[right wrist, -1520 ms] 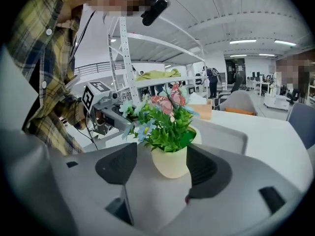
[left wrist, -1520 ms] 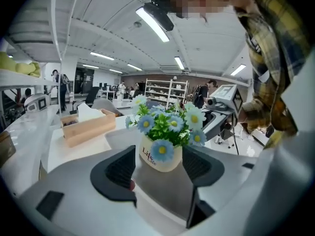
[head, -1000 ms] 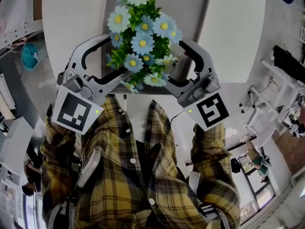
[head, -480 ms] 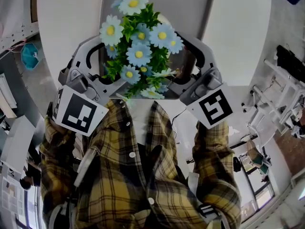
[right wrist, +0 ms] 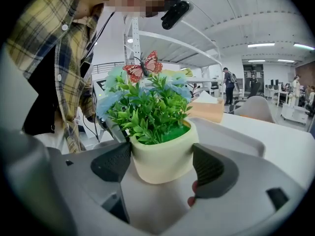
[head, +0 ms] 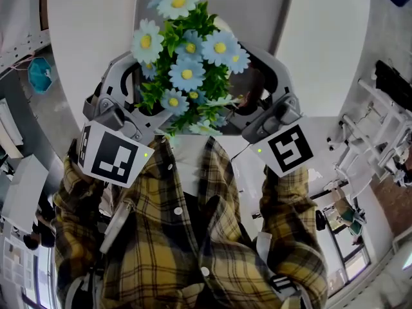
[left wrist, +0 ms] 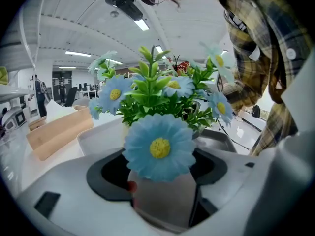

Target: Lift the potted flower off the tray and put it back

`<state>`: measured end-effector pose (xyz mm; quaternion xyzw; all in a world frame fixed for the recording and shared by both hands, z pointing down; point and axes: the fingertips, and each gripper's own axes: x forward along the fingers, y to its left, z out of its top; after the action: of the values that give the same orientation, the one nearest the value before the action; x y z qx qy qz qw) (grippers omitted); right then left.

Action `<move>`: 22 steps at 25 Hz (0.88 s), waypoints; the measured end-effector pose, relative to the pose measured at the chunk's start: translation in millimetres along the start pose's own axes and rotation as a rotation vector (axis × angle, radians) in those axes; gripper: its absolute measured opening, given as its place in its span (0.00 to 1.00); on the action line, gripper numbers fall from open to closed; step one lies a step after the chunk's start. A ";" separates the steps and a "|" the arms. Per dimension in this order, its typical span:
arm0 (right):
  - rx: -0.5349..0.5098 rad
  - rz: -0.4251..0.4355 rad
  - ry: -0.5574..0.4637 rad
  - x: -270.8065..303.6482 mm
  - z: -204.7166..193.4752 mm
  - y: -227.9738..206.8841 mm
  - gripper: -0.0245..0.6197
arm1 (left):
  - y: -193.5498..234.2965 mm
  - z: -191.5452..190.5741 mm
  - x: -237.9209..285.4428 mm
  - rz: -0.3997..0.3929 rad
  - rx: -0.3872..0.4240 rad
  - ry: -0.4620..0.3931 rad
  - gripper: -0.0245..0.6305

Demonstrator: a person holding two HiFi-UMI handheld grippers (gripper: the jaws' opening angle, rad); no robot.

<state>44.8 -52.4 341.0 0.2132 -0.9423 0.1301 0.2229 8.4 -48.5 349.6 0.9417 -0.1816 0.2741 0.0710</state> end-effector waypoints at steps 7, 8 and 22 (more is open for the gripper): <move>0.012 -0.017 0.001 -0.6 0.3 0.0 0.61 | -1.3 0.4 0.0 0.012 -0.021 -0.014 0.55; 0.012 -0.021 0.000 -1.1 -0.3 -0.1 0.61 | -0.8 0.8 0.5 0.010 -0.018 -0.007 0.55; -0.016 -0.051 -0.029 -4.8 5.9 -3.2 0.61 | 1.4 7.1 2.4 0.003 -0.017 -0.031 0.55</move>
<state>48.0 -55.5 334.0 0.2372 -0.9408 0.1137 0.2140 13.2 -52.3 344.9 0.9449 -0.1866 0.2582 0.0756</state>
